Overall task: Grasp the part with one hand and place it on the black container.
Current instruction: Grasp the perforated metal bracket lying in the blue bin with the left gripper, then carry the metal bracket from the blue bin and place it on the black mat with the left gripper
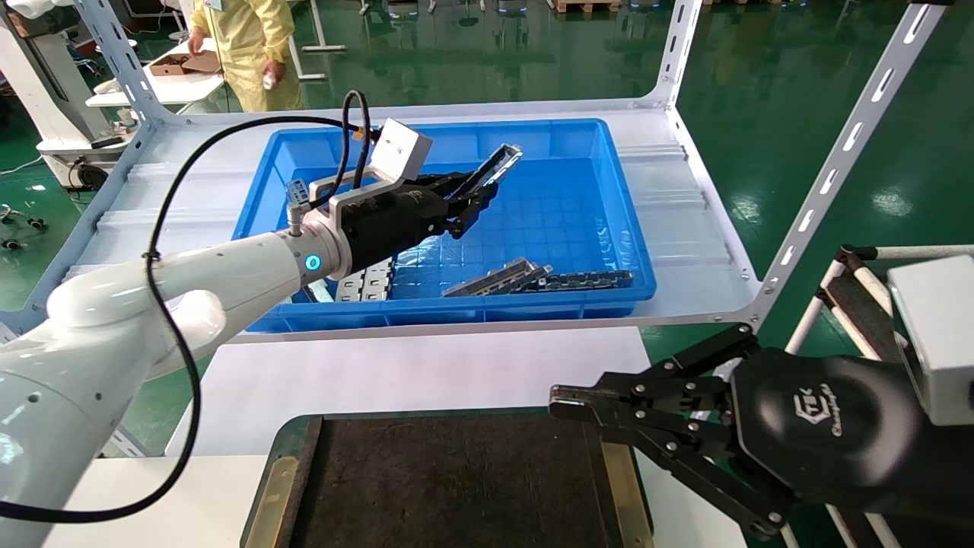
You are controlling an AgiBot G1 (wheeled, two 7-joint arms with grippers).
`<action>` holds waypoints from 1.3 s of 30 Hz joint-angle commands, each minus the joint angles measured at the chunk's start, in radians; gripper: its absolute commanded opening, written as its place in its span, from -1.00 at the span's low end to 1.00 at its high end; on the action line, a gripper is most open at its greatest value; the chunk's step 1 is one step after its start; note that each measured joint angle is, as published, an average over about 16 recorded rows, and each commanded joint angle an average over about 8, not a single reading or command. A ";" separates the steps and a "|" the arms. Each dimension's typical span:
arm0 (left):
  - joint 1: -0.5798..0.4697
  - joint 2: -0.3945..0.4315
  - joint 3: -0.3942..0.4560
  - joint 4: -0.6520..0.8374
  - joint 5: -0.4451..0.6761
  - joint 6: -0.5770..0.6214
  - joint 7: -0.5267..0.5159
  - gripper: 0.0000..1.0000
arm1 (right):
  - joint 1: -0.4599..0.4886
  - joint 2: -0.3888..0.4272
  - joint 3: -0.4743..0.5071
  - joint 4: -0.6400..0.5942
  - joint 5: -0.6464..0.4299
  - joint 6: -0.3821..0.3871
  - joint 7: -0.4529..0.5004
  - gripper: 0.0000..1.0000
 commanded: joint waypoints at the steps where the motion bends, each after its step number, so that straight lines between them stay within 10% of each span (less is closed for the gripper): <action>1: -0.006 -0.012 -0.006 0.003 -0.013 0.043 0.014 -1.00 | 0.000 0.000 0.000 0.000 0.000 0.000 0.000 -1.00; 20: 0.074 -0.156 -0.036 -0.040 -0.099 0.572 0.065 -1.00 | 0.000 0.001 -0.001 0.000 0.001 0.001 -0.001 -1.00; 39: 0.442 -0.306 -0.022 -0.479 -0.139 0.444 -0.086 -1.00 | 0.001 0.001 -0.002 0.000 0.002 0.001 -0.001 -1.00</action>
